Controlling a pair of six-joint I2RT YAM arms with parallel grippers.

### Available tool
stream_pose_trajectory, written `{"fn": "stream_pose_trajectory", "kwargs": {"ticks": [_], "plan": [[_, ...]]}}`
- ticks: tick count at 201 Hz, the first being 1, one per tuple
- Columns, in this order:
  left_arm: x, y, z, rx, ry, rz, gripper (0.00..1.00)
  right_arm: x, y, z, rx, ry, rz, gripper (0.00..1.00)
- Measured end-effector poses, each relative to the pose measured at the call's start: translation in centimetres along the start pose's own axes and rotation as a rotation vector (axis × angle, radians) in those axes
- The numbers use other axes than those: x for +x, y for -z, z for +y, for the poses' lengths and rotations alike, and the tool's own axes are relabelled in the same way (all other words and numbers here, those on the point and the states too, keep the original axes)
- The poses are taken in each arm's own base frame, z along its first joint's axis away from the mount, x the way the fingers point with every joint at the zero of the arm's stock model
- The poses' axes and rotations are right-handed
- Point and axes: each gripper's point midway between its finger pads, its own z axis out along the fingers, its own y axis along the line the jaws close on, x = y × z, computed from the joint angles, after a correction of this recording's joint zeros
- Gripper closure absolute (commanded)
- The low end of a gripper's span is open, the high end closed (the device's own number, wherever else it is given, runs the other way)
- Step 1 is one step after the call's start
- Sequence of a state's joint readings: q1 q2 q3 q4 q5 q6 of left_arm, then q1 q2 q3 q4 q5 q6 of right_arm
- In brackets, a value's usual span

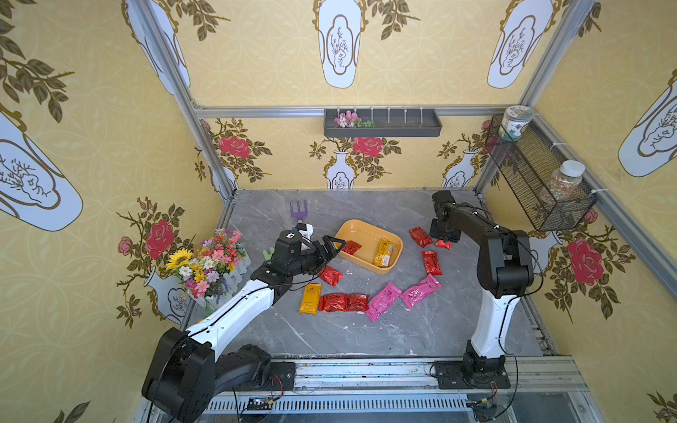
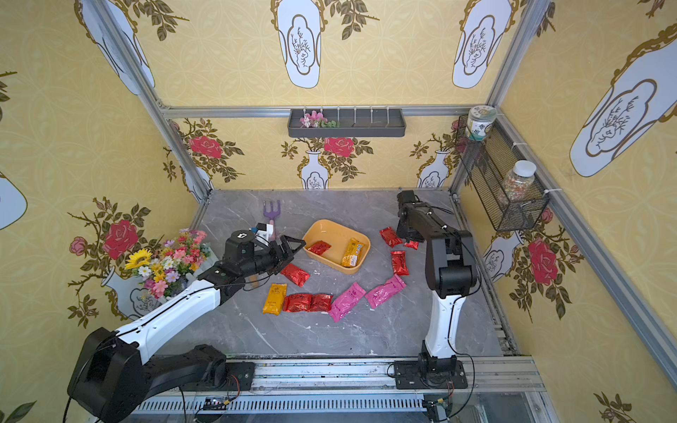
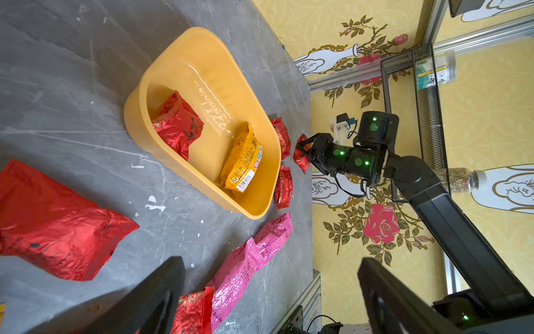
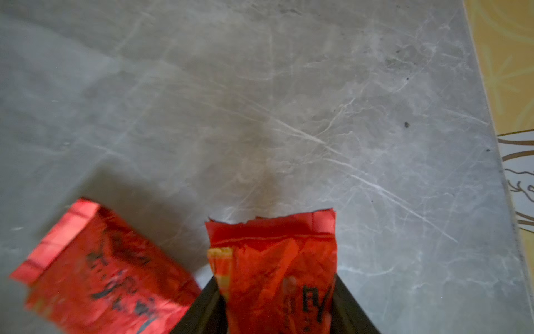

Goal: Take the tea bags out of the storage box
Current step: Place the tea bag at the center of the board.

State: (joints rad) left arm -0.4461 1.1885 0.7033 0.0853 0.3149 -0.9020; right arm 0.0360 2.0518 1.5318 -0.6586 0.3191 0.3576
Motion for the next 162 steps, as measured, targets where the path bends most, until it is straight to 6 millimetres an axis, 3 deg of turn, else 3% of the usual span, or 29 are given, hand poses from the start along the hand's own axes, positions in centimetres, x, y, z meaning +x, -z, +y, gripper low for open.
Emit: {"fn": "stream_pose_trajectory", "kwargs": {"ticks": [29, 60, 85, 111, 127, 162], "plan": [[0.1, 0.2, -0.3, 0.009, -0.003, 0.002, 0.00, -0.2, -1.7, -1.1, 0.031, 0.021, 0.026, 0.48], [0.1, 0.2, -0.2, 0.007, -0.003, 0.004, 0.00, 0.0, -2.1, -1.4, 0.024, 0.043, 0.038, 0.47], [0.2, 0.1, 0.0, 0.004, -0.002, 0.008, 0.01, 0.5, -1.9, -1.2, 0.001, 0.046, 0.046, 0.37], [0.3, 0.1, -0.1, 0.008, -0.002, 0.012, 0.01, 0.4, -1.3, -1.2, -0.013, 0.041, 0.039, 0.25], [0.2, 0.3, -0.4, 0.014, -0.005, 0.008, 0.01, 0.1, -0.5, -1.4, -0.018, 0.032, 0.023, 0.23], [-0.6, 0.6, -1.8, 0.017, -0.042, -0.009, 0.03, -0.8, 3.4, -1.6, -0.065, -0.021, -0.055, 0.23]]}}
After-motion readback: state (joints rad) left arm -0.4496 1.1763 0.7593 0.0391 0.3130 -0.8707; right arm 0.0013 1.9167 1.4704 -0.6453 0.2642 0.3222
